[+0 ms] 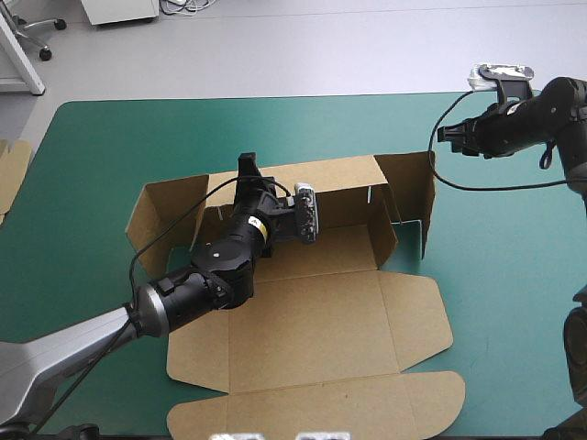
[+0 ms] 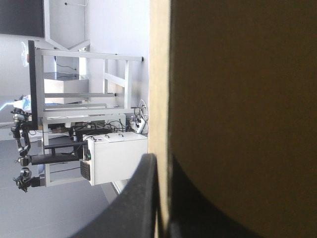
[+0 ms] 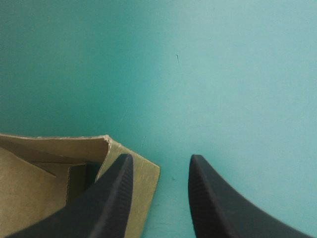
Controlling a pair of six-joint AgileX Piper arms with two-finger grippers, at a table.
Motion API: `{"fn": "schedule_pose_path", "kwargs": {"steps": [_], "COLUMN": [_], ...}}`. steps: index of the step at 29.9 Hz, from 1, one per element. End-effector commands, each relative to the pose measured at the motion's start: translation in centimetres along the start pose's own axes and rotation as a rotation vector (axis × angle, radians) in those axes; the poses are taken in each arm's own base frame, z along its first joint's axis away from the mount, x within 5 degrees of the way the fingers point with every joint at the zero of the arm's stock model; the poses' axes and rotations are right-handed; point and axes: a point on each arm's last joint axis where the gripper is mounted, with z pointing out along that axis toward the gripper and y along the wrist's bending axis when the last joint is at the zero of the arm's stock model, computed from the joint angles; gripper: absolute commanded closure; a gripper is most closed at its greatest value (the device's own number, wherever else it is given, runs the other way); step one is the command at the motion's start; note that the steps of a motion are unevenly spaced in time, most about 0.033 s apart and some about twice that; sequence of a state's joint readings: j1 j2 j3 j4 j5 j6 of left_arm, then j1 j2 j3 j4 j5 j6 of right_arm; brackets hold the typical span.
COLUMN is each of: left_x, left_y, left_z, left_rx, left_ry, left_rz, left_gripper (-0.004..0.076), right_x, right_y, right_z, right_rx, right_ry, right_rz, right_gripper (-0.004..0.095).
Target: Fold the box
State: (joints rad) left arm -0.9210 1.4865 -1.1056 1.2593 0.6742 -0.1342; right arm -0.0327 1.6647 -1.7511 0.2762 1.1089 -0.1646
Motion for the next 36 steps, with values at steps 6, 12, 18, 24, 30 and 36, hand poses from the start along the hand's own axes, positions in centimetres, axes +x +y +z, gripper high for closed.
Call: {"fn": "schedule_pose_path", "kwargs": {"steps": [6, 12, 18, 24, 30, 36], "left_x": [-0.4, -0.6, -0.9, -0.9, -1.0, -1.3], "left_y": [1.4, 1.8, 1.2, 0.9, 0.9, 0.9], "left_z": [-1.0, -1.1, -0.5, -0.3, -0.3, -0.3], "left_rx": [-0.087, -0.134, -0.122, -0.102, -0.099, -0.102], "left_ry": [-0.048, -0.063, -0.066, -0.059, -0.061, -0.091], "left_rz": [-0.009, 0.023, 0.041, 0.022, 0.022, 0.04], "left_gripper": [0.0738, 0.0738, 0.0738, 0.0738, 0.0738, 0.0738], "right_x": [-2.5, -2.8, -3.0, -2.9, -2.7, -1.9], "right_y": [-0.4, -0.6, -0.4, -0.4, -0.1, 0.2], "right_z": [0.2, 2.2, 2.9, 3.5, 5.0, 5.2], "right_rx": [-0.011, -0.048, -0.086, -0.102, -0.177, -0.222], "right_ry": [-0.14, -0.108, -0.115, -0.103, -0.068, 0.02], "right_rz": [-0.007, 0.003, -0.012, -0.007, 0.016, -0.01], "right_gripper": [0.0564, 0.0579, 0.0674, 0.0711, 0.0711, 0.0711]}}
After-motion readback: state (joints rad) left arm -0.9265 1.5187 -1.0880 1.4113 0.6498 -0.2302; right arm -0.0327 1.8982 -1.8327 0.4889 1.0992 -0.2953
